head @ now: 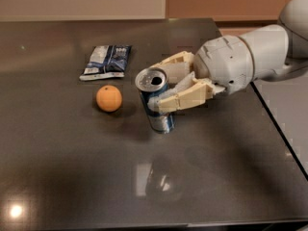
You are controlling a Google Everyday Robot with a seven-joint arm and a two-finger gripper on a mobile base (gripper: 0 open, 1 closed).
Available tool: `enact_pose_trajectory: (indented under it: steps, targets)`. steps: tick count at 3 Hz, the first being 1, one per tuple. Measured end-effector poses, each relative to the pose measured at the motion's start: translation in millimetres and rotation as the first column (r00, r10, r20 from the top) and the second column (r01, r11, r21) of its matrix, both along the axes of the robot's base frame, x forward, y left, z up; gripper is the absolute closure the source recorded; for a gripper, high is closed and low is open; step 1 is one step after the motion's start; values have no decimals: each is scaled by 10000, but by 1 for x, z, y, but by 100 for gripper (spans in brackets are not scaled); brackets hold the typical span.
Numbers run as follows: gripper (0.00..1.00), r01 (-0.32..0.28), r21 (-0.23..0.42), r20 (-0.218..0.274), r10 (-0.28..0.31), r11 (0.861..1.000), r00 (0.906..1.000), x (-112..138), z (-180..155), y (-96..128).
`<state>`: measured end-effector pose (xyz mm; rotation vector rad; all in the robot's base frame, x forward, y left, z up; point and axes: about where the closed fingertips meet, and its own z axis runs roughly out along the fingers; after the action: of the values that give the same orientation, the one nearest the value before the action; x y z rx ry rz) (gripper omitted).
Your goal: Place redbull can upright
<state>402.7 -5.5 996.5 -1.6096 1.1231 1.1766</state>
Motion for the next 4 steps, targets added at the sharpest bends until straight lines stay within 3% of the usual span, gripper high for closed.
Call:
enact_pose_trajectory:
  steps: [1, 4]
  targets:
    - [100, 326, 463, -562, -299, 9984, 9980, 16, -16, -12]
    - [100, 773, 1113, -1400, -614, 9908, 9883, 53, -58, -37]
